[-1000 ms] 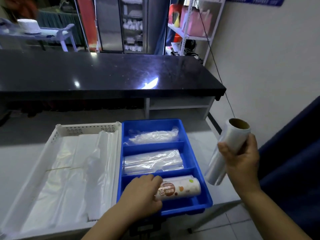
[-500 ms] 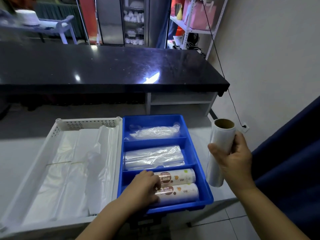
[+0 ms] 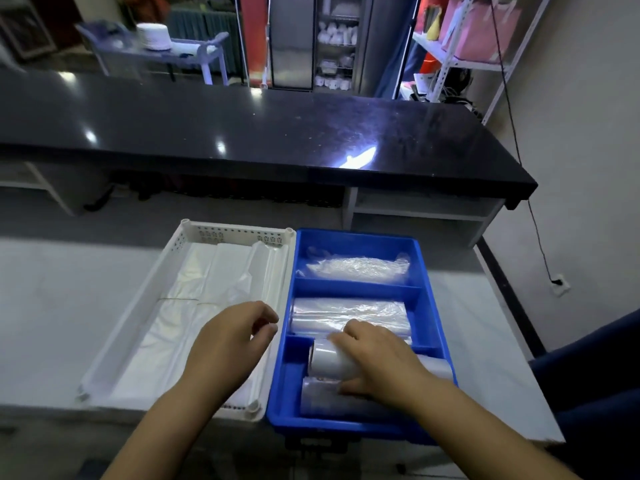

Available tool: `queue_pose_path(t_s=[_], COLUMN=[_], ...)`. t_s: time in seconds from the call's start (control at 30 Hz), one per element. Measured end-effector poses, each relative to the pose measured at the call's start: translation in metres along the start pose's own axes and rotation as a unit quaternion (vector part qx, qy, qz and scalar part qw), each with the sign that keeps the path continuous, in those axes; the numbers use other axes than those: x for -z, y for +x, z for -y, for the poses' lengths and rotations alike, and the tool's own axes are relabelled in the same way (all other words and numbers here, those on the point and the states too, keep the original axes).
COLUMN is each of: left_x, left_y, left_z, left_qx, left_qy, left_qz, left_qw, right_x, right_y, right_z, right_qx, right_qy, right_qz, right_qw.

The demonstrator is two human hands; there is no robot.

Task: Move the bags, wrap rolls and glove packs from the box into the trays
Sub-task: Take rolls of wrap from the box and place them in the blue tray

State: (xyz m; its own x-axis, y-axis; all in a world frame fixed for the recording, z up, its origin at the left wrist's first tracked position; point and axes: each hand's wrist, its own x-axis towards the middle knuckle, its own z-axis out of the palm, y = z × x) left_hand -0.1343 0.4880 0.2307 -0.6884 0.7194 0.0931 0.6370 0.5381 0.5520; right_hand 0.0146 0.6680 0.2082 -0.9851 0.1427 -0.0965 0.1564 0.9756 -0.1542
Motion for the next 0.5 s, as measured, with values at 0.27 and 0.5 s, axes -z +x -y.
queue_pose_path(t_s=[0.27, 0.5], left_x=[-0.006, 0.001], left_y=[-0.011, -0.031], left_z=[-0.001, -0.008], left_qx=[0.049, 0.109], left_qy=[0.016, 0.053], left_qz=[0.004, -0.027], left_qw=[0.999, 0.992], right_x=[-0.011, -0.004], right_y=[0.011, 0.018], right_z=[0.001, -0.002], right_qx=[0.067, 0.113], right_qy=[-0.027, -0.017], right_qz=[0.034, 0.054], right_qw=[0.997, 0.992])
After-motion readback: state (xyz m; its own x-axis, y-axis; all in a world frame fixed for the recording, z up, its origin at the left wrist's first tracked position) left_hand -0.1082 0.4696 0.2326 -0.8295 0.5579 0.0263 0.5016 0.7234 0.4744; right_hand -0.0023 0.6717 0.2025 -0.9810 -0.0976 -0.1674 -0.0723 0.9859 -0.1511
